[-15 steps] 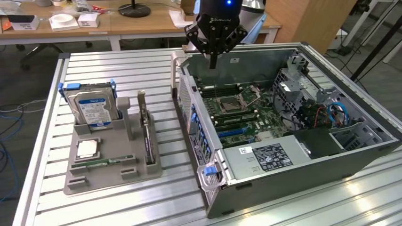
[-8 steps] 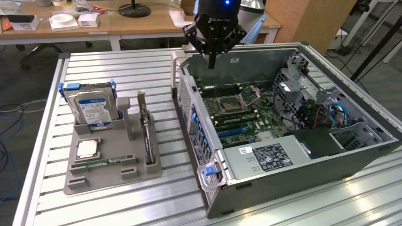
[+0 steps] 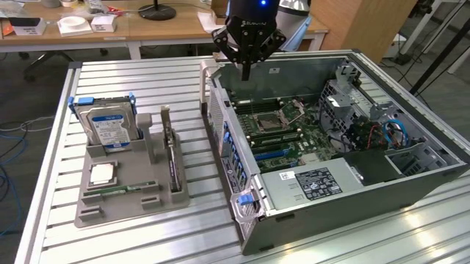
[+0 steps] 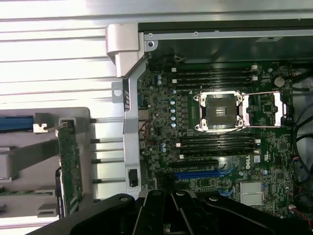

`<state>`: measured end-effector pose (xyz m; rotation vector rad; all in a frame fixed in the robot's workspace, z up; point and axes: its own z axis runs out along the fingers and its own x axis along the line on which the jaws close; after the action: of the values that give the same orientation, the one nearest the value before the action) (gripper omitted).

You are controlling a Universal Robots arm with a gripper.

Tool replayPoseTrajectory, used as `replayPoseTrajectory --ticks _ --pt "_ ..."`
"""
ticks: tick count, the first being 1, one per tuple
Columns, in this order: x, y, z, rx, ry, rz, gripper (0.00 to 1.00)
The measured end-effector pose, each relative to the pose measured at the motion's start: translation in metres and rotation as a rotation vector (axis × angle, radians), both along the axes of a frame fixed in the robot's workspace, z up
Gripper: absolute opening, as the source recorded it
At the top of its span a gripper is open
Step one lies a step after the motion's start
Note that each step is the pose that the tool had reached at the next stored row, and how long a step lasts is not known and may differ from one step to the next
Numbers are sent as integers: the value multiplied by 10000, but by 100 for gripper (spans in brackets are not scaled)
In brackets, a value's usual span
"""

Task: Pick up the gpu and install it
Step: 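Reach for the gpu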

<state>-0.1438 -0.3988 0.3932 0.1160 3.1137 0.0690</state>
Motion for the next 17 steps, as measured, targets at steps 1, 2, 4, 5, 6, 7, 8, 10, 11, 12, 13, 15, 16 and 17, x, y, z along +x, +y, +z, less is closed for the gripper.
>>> replayPoseTrajectory --ticks 1,2,4,5,6,7,8,10,11,12,13,15,16,17 --pt "-4 0 0 -1 0 0 11" --pt "-8 0 0 0 0 0 11" --pt "-16 0 0 0 0 0 11" --pt "-20 0 0 0 0 0 11" --pt "-24 0 0 -1 0 0 11" --pt "-28 0 0 0 1 0 11" --pt "-32 0 0 -1 0 0 11" --pt "-39 0 0 0 0 0 11" --pt "-43 0 0 0 0 1 11" --pt "-47 0 0 0 0 1 11" --pt "-50 0 0 0 0 1 11" --pt "-57 0 0 -1 1 0 11" --pt "-61 0 0 -1 0 0 11" --pt "-64 0 0 0 0 0 11"
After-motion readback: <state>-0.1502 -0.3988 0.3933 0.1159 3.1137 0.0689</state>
